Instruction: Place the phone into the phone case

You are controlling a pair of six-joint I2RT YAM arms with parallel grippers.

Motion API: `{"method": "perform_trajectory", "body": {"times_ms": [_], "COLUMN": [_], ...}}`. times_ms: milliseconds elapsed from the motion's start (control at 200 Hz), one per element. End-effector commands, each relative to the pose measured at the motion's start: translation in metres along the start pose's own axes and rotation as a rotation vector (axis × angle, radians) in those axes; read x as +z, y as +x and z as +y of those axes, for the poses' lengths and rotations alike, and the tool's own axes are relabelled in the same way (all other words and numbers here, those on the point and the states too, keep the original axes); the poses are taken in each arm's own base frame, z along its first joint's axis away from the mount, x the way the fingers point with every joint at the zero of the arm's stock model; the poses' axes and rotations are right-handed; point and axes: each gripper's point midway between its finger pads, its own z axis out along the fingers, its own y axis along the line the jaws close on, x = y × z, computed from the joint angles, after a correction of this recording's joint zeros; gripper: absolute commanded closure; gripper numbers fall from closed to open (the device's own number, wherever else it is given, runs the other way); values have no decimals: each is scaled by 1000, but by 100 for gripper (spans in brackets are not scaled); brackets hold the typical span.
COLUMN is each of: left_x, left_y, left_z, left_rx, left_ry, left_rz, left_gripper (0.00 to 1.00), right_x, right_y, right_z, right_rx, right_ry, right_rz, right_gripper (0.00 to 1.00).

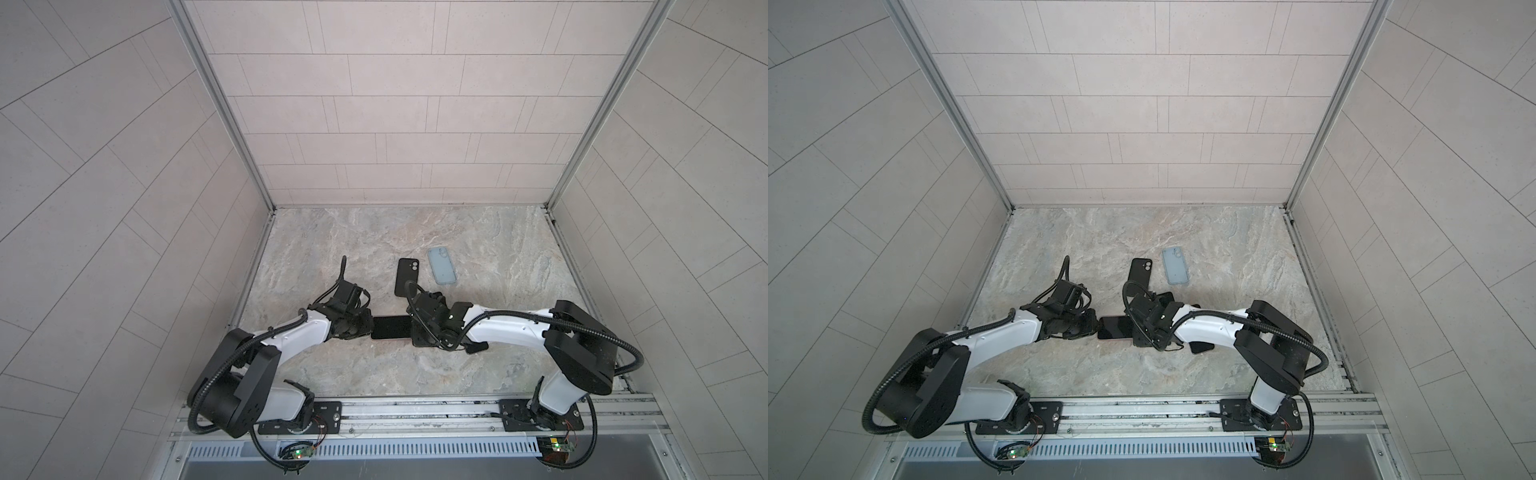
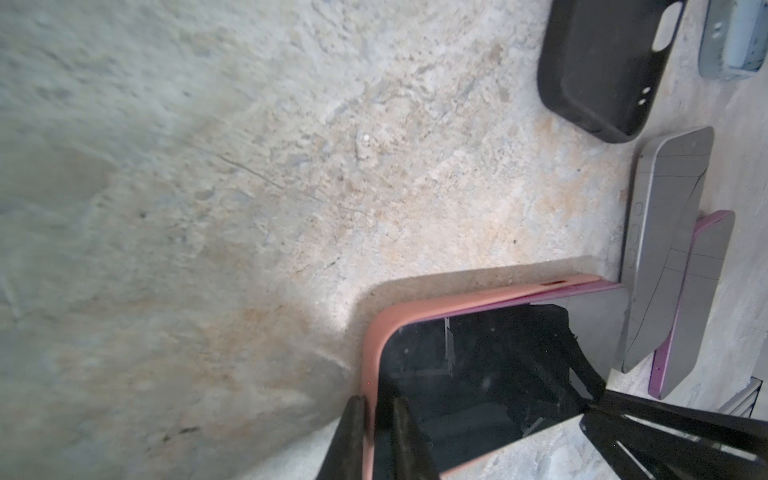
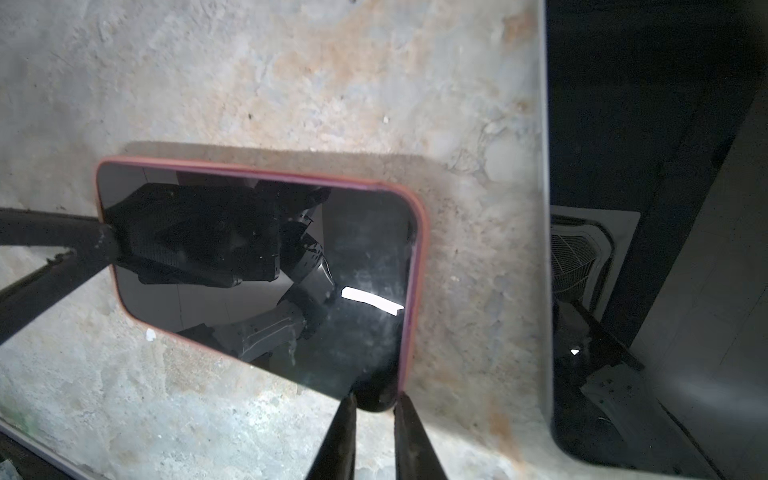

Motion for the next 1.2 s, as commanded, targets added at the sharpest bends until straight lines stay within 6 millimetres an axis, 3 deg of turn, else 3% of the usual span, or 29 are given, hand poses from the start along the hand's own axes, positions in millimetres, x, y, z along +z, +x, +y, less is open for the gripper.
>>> {"method": "perform_trajectory", "body": {"times_ms": [0, 140, 475, 1196], "left_x": [3, 2, 0, 0], "left_y": [16, 16, 13, 14], "left_z": [13, 13, 11, 11], "left_rx": [0, 1, -1, -2], "left_ry": [-58, -58, -53, -56], "left_rz": [59, 59, 55, 60], "left_gripper": [86, 86, 86, 86], "right_x": [-3, -3, -31, 6], "right_y": [5, 0, -31, -11], "right_z": [-2, -3, -9, -12], "right_rx": [-12, 0, 19, 63], "right_ry": [2, 1, -21, -52], "right_rz": [12, -3, -124, -9], "right_gripper": [81, 85, 85, 85]}}
